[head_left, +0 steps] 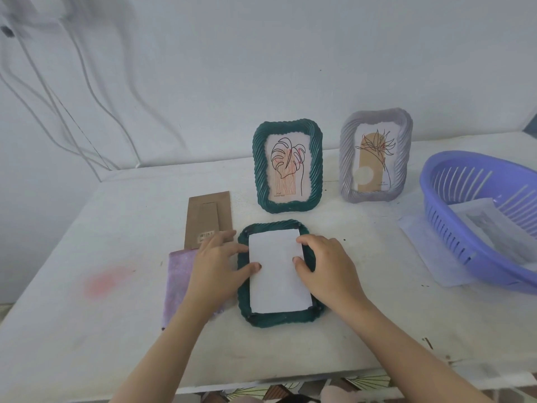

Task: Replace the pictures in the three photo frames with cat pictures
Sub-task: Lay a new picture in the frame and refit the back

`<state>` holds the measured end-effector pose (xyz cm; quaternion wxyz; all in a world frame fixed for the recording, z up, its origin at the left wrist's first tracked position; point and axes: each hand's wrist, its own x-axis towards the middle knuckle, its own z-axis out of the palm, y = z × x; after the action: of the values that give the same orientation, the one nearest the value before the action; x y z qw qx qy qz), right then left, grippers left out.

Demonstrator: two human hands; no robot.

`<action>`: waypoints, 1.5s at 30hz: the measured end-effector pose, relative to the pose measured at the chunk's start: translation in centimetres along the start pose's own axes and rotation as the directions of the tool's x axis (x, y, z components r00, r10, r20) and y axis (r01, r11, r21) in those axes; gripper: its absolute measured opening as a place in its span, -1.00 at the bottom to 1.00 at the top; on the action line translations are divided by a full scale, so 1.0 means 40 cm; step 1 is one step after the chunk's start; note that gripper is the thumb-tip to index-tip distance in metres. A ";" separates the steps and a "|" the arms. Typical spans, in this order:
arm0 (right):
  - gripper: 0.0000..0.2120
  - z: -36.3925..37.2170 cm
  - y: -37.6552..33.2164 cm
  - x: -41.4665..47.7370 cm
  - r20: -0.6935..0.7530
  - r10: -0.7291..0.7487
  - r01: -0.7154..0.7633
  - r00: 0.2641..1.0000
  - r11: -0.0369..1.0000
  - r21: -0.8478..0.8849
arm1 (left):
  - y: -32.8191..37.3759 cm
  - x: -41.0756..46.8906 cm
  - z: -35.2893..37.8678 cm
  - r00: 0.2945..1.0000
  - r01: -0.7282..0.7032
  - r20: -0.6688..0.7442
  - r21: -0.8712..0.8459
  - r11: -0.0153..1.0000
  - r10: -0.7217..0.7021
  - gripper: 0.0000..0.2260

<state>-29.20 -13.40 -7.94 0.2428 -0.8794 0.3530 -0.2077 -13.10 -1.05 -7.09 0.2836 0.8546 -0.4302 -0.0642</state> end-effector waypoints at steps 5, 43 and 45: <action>-0.66 0.001 -0.001 0.001 -0.001 -0.005 0.005 1.000 1.000 -0.028 | -0.006 0.003 0.005 0.998 -0.062 -0.010 0.062 0.996 0.062 -0.68; -0.71 0.022 0.001 0.003 -0.018 -0.025 0.024 1.000 0.998 -0.066 | -0.100 0.211 -0.110 0.799 0.601 0.139 -0.177 0.779 -0.585 -0.61; -0.70 0.022 0.001 0.003 -0.017 -0.026 0.024 1.000 0.997 -0.068 | -0.094 0.221 -0.111 0.775 0.632 0.130 -0.147 0.761 -0.618 -0.64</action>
<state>-28.68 -13.25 -8.63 0.2072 -0.8895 0.3510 -0.2065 -3.38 -4.21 -4.25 0.3068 0.9164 -0.1233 -0.2257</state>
